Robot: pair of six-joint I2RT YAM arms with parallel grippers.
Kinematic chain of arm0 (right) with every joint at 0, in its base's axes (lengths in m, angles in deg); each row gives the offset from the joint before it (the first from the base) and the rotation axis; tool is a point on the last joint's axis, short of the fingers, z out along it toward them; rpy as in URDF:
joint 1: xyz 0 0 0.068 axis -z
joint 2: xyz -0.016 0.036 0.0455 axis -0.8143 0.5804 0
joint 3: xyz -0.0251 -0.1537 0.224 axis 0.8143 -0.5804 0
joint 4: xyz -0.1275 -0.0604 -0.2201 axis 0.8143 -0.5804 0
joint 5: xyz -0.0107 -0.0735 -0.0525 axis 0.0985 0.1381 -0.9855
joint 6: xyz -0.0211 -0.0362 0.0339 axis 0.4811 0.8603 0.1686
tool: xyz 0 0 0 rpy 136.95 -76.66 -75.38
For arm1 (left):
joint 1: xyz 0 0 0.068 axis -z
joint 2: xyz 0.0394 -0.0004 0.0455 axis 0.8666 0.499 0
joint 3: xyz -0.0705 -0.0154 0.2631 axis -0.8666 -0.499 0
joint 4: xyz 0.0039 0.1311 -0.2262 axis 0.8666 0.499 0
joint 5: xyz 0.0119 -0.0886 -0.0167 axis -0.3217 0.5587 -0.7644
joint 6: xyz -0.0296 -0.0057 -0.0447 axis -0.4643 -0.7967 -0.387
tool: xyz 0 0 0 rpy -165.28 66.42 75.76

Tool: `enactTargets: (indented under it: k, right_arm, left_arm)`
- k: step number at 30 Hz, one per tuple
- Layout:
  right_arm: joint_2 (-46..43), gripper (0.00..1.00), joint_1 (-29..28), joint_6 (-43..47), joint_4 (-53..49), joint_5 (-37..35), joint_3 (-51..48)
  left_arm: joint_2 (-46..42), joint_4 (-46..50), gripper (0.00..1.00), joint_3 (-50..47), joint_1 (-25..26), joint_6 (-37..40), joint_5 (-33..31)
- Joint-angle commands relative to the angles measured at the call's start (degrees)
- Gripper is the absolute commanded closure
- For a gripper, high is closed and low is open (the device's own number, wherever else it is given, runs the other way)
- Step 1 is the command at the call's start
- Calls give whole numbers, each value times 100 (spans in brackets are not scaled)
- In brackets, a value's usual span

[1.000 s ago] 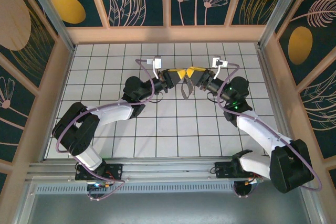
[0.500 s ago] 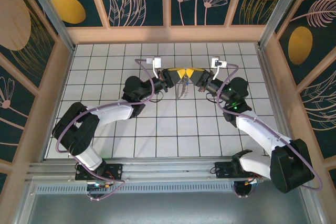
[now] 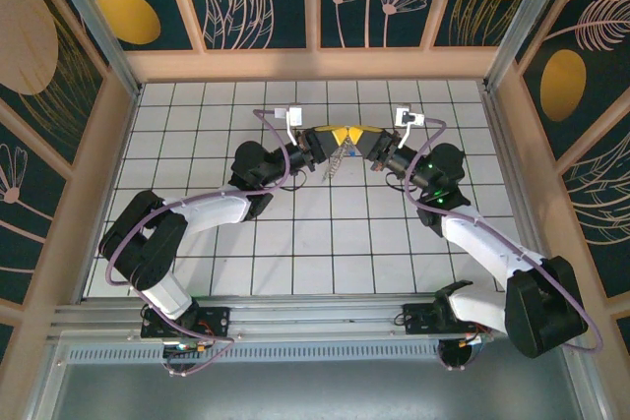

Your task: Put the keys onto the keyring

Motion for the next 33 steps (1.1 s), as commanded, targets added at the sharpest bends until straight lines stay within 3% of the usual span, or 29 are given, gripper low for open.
enactTargets:
  k: [1, 6, 12, 24, 33]
  right_arm:
    - [18, 100, 18, 180, -13, 259, 176]
    - [-53, 100, 262, 341, -290, 479, 274]
    - [-3, 100, 515, 673, -804, 899, 487]
    - [441, 100, 901, 1606, -2035, 2071, 1282]
    - [730, 100, 985, 1904, -2510, 2457, 1714]
  left_arm:
    - [-39, 192, 95, 273, 64, 249, 21]
    - [-398, 1002, 58, 318, 16, 767, -262]
    - [-748, 1746, 43, 445, -258, 1208, -177]
    - [-412, 4008, 31, 1607, -700, 2617, 1282]
    - [-71, 4492, 39, 2022, -780, 2979, 2030]
